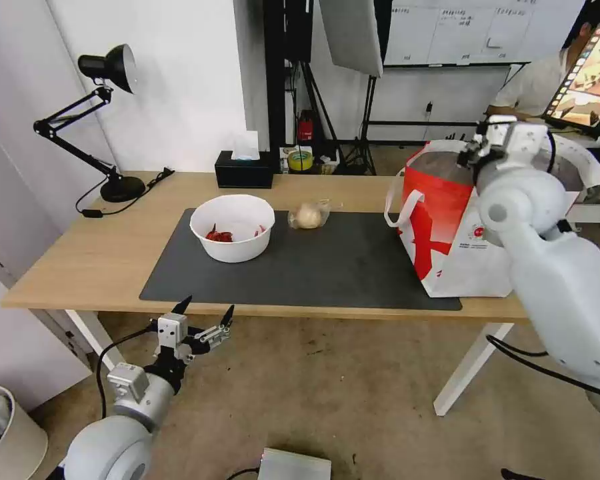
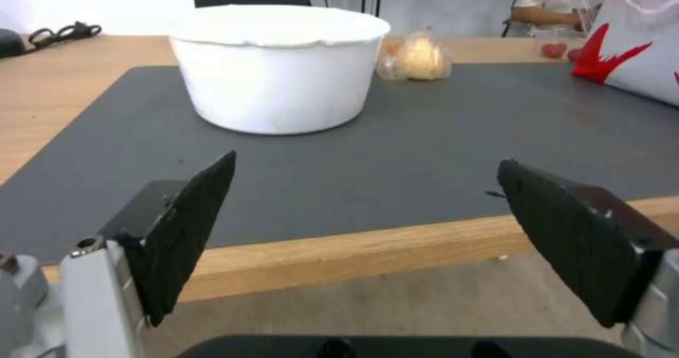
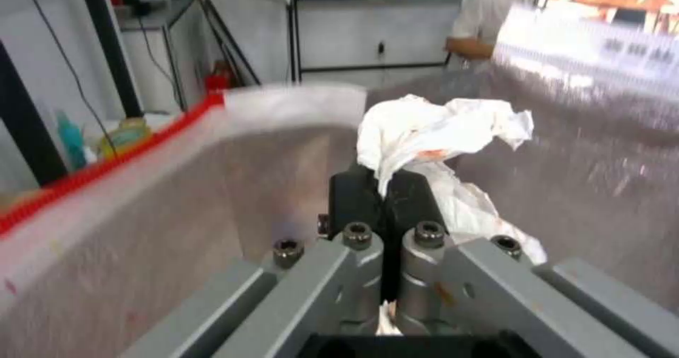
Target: Pick up the trash from the table and place it into the takeout bag.
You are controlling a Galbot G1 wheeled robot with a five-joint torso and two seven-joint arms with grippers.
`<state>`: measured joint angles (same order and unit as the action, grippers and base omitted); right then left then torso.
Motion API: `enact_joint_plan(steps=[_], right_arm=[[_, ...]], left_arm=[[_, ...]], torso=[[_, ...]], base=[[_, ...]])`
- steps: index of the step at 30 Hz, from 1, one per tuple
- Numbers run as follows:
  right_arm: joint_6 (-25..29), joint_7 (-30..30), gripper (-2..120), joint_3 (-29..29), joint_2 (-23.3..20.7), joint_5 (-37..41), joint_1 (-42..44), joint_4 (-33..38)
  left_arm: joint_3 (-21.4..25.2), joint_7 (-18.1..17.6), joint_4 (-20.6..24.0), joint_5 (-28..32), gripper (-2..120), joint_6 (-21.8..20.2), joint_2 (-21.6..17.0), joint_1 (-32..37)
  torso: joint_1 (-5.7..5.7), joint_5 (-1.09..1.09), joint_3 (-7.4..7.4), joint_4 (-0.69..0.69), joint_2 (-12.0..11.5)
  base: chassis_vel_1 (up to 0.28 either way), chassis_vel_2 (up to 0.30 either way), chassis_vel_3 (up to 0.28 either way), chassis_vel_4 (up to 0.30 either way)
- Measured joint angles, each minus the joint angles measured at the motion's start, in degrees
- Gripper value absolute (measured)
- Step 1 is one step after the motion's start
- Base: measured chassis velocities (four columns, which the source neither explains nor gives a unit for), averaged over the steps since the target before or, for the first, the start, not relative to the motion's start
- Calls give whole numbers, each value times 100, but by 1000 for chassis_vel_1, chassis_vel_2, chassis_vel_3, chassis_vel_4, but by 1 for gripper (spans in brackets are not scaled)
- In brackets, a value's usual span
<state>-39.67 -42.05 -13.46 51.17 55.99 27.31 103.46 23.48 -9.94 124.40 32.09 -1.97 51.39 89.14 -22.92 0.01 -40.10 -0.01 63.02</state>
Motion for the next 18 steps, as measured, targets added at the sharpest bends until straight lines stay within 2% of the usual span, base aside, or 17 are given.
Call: enact_joint_plan(steps=[18], right_arm=[[25, -7, 63, -127, -261, 235, 124, 165]], left_arm=[[-99, 2, 31, 0, 100, -9, -24, -27]], torso=[[0, -1, 0, 1, 0]], base=[[0, 0, 0, 0]])
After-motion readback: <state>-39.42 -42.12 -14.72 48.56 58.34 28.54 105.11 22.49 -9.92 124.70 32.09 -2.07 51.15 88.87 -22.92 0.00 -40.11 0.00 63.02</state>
